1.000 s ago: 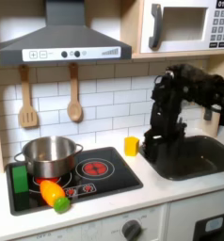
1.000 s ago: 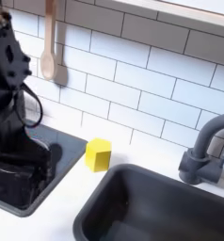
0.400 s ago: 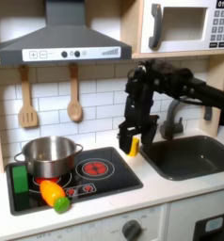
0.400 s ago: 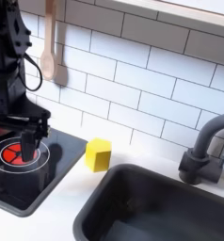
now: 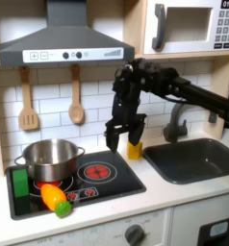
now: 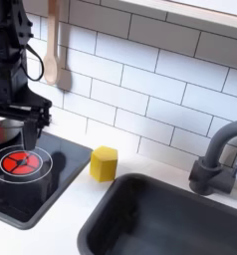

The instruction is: Slide pot right

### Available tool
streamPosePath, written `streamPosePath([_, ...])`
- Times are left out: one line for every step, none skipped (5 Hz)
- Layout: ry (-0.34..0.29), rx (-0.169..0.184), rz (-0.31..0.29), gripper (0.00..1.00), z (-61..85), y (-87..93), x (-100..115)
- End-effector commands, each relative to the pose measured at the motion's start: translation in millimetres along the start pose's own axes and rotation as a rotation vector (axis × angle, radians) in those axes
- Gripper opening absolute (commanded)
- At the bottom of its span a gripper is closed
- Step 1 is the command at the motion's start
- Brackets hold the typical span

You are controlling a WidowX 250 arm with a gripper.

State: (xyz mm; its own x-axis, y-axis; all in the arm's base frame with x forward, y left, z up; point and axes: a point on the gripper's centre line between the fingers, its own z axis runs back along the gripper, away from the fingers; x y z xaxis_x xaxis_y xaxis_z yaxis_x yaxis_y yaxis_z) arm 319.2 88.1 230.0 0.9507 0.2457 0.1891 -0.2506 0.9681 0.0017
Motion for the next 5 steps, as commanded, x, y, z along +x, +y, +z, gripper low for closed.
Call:
streamPosePath([-0.02, 0.016, 0.02, 1.0, -2.7, 16.5, 24.5])
streamPosePath([-0.036, 0.018, 0.032, 1.0, -0.5, 25.1, 35.3])
streamPosePath([-0.042, 0.024, 0.051, 1.0, -0.4, 34.6, 44.0])
streamPosePath([-0.047, 0.035, 0.064, 1.0, -1.6, 43.5, 55.5])
streamPosePath([-0.043, 0.037, 0.074, 1.0, -8.0, 48.5, 67.4])
